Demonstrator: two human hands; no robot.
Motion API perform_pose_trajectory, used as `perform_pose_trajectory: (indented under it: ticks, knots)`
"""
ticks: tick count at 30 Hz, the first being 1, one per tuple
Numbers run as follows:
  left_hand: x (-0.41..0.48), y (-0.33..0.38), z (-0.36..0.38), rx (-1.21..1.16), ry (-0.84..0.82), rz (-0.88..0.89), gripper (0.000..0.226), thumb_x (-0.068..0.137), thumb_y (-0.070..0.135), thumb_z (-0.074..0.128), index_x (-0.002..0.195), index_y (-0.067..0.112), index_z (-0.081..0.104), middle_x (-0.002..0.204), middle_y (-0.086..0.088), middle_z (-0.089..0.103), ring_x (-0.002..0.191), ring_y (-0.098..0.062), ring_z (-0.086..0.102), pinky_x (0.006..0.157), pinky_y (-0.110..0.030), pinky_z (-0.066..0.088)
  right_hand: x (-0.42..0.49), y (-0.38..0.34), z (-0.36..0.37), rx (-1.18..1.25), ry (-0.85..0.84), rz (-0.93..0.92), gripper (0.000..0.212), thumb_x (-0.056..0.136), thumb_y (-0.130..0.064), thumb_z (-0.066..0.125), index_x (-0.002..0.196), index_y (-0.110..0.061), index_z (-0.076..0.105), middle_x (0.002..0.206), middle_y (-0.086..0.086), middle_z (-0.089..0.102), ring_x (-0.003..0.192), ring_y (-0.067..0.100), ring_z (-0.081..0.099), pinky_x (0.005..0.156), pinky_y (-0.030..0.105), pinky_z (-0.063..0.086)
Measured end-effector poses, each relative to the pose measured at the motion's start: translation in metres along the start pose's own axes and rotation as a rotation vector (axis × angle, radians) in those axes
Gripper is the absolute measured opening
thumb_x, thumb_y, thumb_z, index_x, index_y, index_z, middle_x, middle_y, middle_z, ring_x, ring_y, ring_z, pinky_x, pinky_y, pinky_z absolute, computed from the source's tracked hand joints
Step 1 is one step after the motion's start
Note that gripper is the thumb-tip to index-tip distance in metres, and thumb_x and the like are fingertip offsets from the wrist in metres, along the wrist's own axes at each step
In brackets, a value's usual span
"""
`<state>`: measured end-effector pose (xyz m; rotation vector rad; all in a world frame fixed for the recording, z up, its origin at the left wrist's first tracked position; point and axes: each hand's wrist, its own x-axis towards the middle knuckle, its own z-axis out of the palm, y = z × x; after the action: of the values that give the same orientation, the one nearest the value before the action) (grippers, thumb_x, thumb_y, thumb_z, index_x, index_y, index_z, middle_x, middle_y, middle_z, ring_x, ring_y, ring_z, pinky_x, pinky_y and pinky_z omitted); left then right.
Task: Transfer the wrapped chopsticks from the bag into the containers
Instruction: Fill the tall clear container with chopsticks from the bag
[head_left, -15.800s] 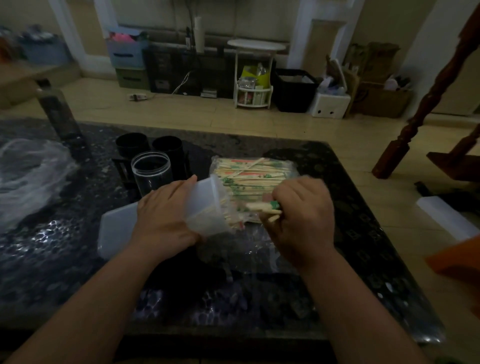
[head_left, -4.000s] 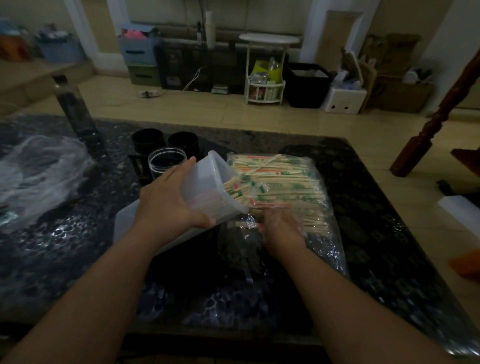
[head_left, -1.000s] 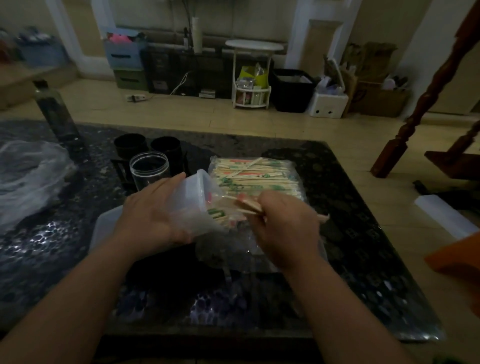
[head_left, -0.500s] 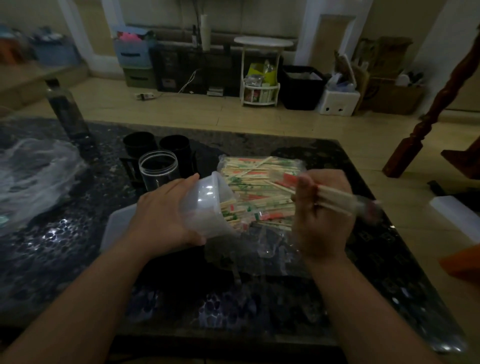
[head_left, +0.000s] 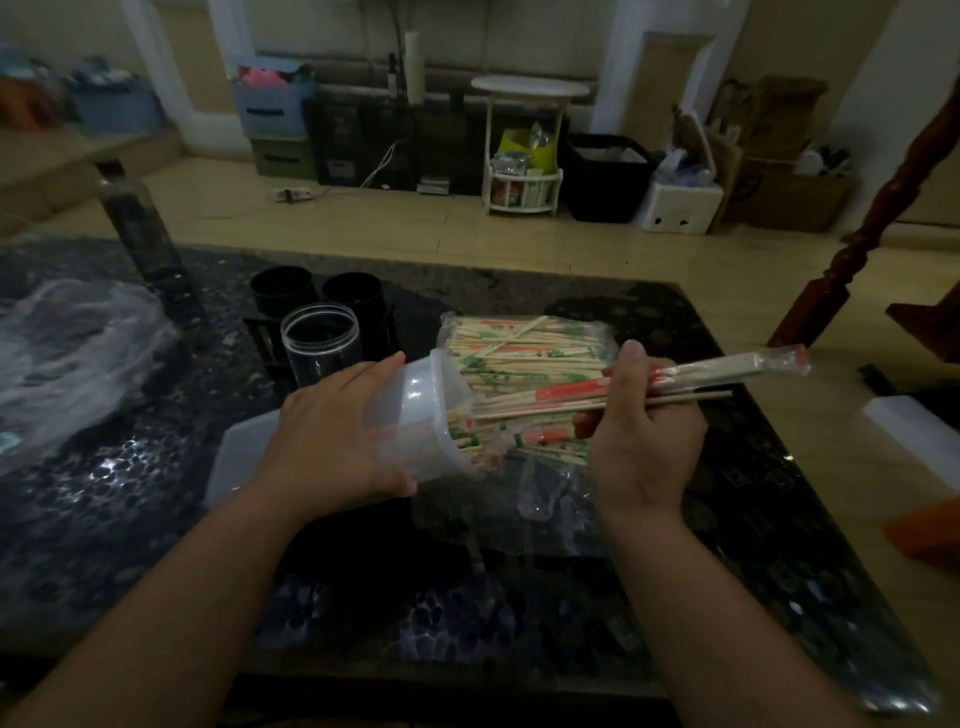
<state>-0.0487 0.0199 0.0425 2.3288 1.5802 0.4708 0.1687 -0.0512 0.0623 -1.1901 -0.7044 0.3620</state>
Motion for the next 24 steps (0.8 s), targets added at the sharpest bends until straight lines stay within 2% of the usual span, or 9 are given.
perform_pose_trajectory:
  ticks: [2, 4, 5, 8, 10, 13, 15, 19, 24]
  knots:
    - [0.000, 0.000, 0.000, -0.009, -0.005, 0.004, 0.132, 0.035, 0.060, 0.082, 0.151, 0.041, 0.021, 0.154, 0.008, 0.032, 0.139, -0.014, 0.030, 0.110, -0.037, 0.020, -0.003, 0.004, 0.004, -0.104, -0.199, 0.152, 0.023, 0.096, -0.023, 0.061, 0.074, -0.017, 0.066, 0.062, -0.009, 0.066, 0.055, -0.002, 0.062, 0.055, 0.019, 0.049]
    - [-0.001, 0.000, 0.000, -0.012, -0.004, 0.005, 0.131, 0.034, 0.061, 0.078, 0.151, 0.041, 0.021, 0.154, 0.009, 0.032, 0.140, -0.014, 0.030, 0.110, -0.036, 0.020, -0.009, 0.013, 0.007, -0.178, -0.487, 0.376, 0.006, 0.090, -0.019, 0.069, 0.089, -0.014, 0.072, 0.073, -0.005, 0.068, 0.053, -0.004, 0.060, 0.050, 0.016, 0.046]
    - [-0.001, 0.000, 0.000, -0.011, -0.001, 0.007, 0.131, 0.033, 0.062, 0.076, 0.150, 0.041, 0.022, 0.154, 0.009, 0.032, 0.140, -0.013, 0.030, 0.111, -0.036, 0.021, -0.012, 0.020, 0.009, -0.154, -0.525, 0.438, 0.010, 0.088, -0.015, 0.071, 0.097, -0.009, 0.072, 0.078, -0.001, 0.068, 0.051, -0.004, 0.059, 0.046, 0.014, 0.043]
    - [0.000, 0.000, 0.000, -0.012, -0.002, 0.011, 0.130, 0.034, 0.063, 0.074, 0.151, 0.041, 0.021, 0.154, 0.009, 0.032, 0.140, -0.013, 0.029, 0.110, -0.036, 0.021, -0.010, 0.024, 0.014, 0.025, -0.299, 0.533, 0.008, 0.089, -0.013, 0.070, 0.092, -0.012, 0.063, 0.079, 0.007, 0.064, 0.053, 0.007, 0.056, 0.042, 0.018, 0.042]
    - [0.000, -0.001, 0.000, -0.019, -0.005, 0.007, 0.131, 0.034, 0.063, 0.074, 0.151, 0.042, 0.020, 0.154, 0.010, 0.031, 0.141, -0.012, 0.028, 0.110, -0.036, 0.020, -0.005, 0.028, 0.014, 0.077, -0.212, 0.515, 0.014, 0.091, -0.010, 0.064, 0.082, -0.016, 0.056, 0.071, 0.003, 0.058, 0.056, 0.011, 0.053, 0.049, 0.023, 0.046]
    - [0.001, 0.000, 0.000, -0.004, -0.004, 0.008, 0.132, 0.034, 0.063, 0.078, 0.151, 0.042, 0.019, 0.154, 0.010, 0.031, 0.141, -0.012, 0.028, 0.111, -0.037, 0.021, -0.006, 0.038, 0.010, -0.236, -0.413, 0.367, 0.014, 0.089, -0.010, 0.066, 0.079, -0.019, 0.065, 0.078, -0.001, 0.069, 0.071, 0.015, 0.064, 0.062, 0.028, 0.052]
    - [0.002, 0.001, 0.000, 0.005, -0.005, 0.002, 0.133, 0.038, 0.058, 0.086, 0.151, 0.042, 0.019, 0.155, 0.009, 0.030, 0.142, -0.013, 0.027, 0.112, -0.037, 0.020, -0.007, 0.039, 0.008, -0.392, -0.498, 0.268, 0.012, 0.087, -0.014, 0.069, 0.077, -0.021, 0.068, 0.079, -0.005, 0.070, 0.076, 0.011, 0.065, 0.067, 0.026, 0.052]
    - [0.001, 0.001, -0.001, 0.002, 0.015, -0.012, 0.132, 0.042, 0.051, 0.090, 0.151, 0.041, 0.017, 0.156, 0.009, 0.029, 0.142, -0.013, 0.026, 0.112, -0.037, 0.019, 0.007, 0.036, 0.000, -0.501, -0.489, 0.172, 0.011, 0.089, -0.020, 0.066, 0.078, -0.023, 0.065, 0.074, -0.007, 0.065, 0.071, 0.010, 0.061, 0.061, 0.026, 0.046]
    - [0.001, 0.002, -0.004, -0.014, 0.063, -0.038, 0.130, 0.043, 0.048, 0.091, 0.152, 0.038, 0.020, 0.155, 0.008, 0.032, 0.141, -0.013, 0.028, 0.113, -0.037, 0.020, 0.020, 0.045, -0.014, -0.930, -0.739, 0.101, 0.017, 0.087, -0.023, 0.066, 0.071, -0.022, 0.061, 0.077, -0.001, 0.067, 0.078, 0.020, 0.063, 0.070, 0.031, 0.048]
